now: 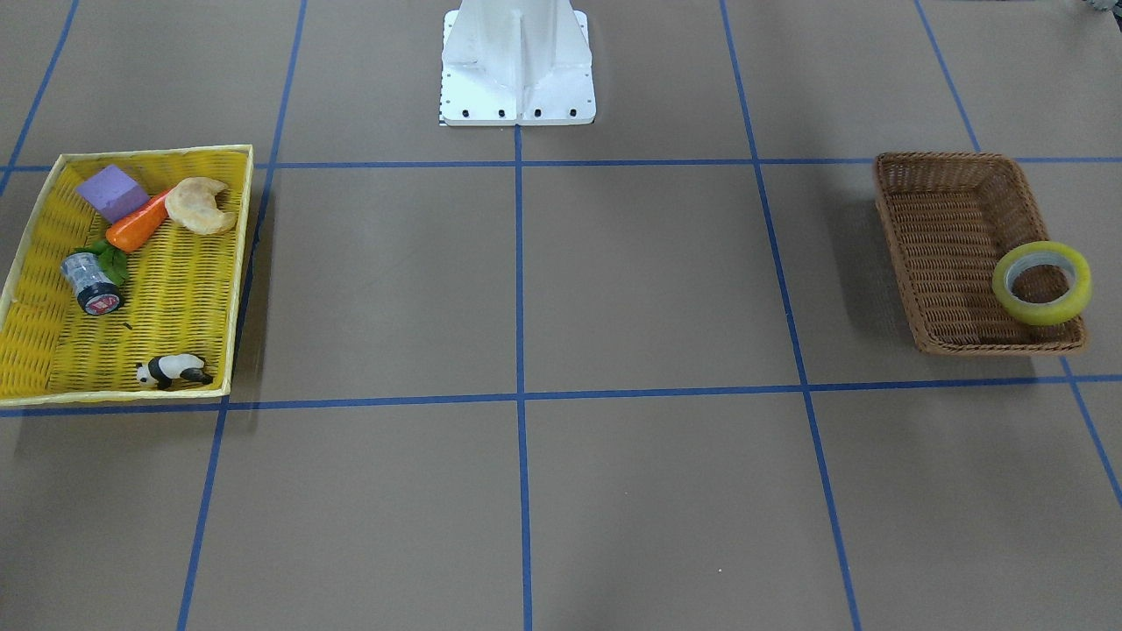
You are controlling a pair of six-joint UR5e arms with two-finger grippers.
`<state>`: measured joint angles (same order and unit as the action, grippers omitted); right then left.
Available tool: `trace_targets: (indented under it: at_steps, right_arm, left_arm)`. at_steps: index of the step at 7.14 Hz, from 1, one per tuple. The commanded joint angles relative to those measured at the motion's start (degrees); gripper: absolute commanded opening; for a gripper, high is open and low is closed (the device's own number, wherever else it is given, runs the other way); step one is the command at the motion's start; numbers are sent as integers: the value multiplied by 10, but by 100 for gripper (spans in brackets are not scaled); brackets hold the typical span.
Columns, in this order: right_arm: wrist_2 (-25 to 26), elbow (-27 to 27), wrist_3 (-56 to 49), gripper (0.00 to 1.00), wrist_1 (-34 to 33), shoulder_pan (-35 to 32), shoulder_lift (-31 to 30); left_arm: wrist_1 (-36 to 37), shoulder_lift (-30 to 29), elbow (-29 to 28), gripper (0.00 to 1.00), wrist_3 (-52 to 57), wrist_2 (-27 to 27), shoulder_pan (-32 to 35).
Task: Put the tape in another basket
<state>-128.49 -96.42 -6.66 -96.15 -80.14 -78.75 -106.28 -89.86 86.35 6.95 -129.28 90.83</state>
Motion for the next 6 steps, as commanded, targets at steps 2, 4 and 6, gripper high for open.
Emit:
trace_targets:
  at_steps: [2, 4, 6]
  right_arm:
    - [-2, 0, 2, 100, -8, -10, -7]
    - [-3, -1, 2, 100, -7, -24, -17]
    - [-3, -2, -4, 100, -4, -30, -29]
  left_arm:
    - [170, 1, 33, 99, 9, -16, 17]
    - [198, 13, 51, 99, 12, -17, 22]
    - [200, 14, 70, 99, 11, -17, 21]
